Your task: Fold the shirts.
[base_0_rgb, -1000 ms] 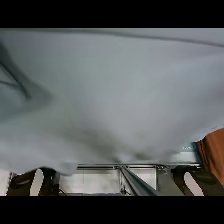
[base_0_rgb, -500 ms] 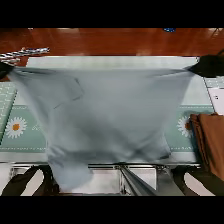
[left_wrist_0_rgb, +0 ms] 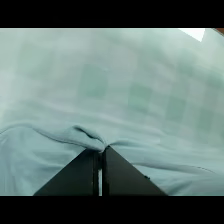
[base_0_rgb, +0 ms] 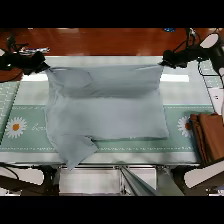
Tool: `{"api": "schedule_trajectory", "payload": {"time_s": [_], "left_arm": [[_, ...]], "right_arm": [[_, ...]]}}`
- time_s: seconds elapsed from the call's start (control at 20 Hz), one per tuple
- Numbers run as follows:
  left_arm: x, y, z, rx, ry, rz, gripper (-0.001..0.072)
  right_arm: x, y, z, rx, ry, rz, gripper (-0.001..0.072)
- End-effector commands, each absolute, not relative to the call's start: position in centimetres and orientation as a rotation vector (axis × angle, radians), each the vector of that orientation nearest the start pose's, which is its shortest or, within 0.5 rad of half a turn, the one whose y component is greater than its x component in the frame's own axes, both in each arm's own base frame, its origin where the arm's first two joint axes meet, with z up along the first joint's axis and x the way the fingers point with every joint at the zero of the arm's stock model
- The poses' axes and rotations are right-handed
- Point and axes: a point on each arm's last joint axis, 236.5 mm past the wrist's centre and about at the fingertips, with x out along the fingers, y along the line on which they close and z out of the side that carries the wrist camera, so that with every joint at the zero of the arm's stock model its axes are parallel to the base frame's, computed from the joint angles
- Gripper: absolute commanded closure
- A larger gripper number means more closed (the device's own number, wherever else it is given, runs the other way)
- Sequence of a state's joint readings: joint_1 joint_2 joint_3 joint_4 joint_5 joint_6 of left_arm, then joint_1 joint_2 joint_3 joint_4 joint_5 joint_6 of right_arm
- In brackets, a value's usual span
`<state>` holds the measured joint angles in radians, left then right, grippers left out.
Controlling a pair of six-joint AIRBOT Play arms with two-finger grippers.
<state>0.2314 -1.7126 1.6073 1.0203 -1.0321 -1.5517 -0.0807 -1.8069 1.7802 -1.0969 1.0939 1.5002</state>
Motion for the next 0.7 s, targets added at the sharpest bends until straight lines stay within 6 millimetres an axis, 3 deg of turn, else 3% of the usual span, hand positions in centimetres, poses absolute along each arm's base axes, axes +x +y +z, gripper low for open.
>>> {"api": "schedule_trajectory", "payload": {"time_s": [0.0, 0.15, 0.4, 0.5, 0.65], "left_arm": [[55.2, 0.4, -1.4, -0.671, 1.156, -0.09, 0.0688], [53.5, -0.2, -1.2, -0.634, 1.221, -0.129, 0.0688], [46.1, 1.1, -0.5, -0.489, 1.433, -0.237, 0.0688], [43.0, 1.8, -1.6, -0.488, 1.498, -0.195, 0.0688], [38.7, 0.6, -4.5, -0.526, 1.616, -0.204, 0.0688]], "right_arm": [[58.0, 5.2, -0.7, 0.48, 1.11, 0.204, 0.0689], [56.8, 4.9, -1.1, 0.466, 1.161, 0.224, 0.0689], [50.6, 4.8, -1.8, 0.443, 1.401, 0.356, 0.0689], [48.2, 4.1, -2.9, 0.406, 1.506, 0.346, 0.0689], [45.8, 3.2, -4.5, 0.381, 1.616, 0.304, 0.0689]]}}
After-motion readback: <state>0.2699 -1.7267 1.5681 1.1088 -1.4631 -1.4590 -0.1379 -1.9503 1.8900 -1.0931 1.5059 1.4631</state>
